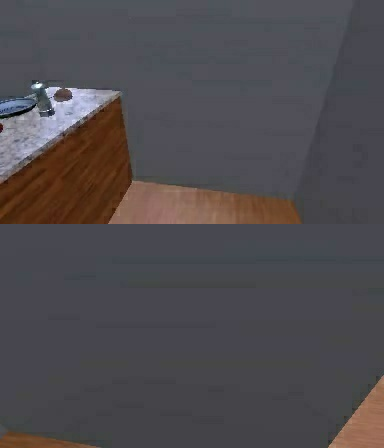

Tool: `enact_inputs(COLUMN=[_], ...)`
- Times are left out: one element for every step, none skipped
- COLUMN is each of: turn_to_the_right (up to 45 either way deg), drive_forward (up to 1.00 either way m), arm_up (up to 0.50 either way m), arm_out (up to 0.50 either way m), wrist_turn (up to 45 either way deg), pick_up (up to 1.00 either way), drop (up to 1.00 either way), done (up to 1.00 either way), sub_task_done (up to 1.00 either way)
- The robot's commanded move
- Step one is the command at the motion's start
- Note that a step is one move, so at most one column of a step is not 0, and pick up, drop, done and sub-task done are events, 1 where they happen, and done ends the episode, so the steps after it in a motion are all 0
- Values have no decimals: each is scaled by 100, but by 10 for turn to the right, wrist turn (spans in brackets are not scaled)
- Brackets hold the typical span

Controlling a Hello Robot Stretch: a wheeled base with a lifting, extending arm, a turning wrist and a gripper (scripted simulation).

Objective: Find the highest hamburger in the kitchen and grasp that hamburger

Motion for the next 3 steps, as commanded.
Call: enact_inputs(turn_to_the_right=[30, 0, 210], drive_forward=[0, 65, 0], arm_up=[0, 0, 0], arm_out=[0, 0, 0], wrist_turn=[0, 0, 0], pick_up=[0, 0, 0], drop=[0, 0, 0], done=[0, 0, 0], sub_task_done=[0, 0, 0])
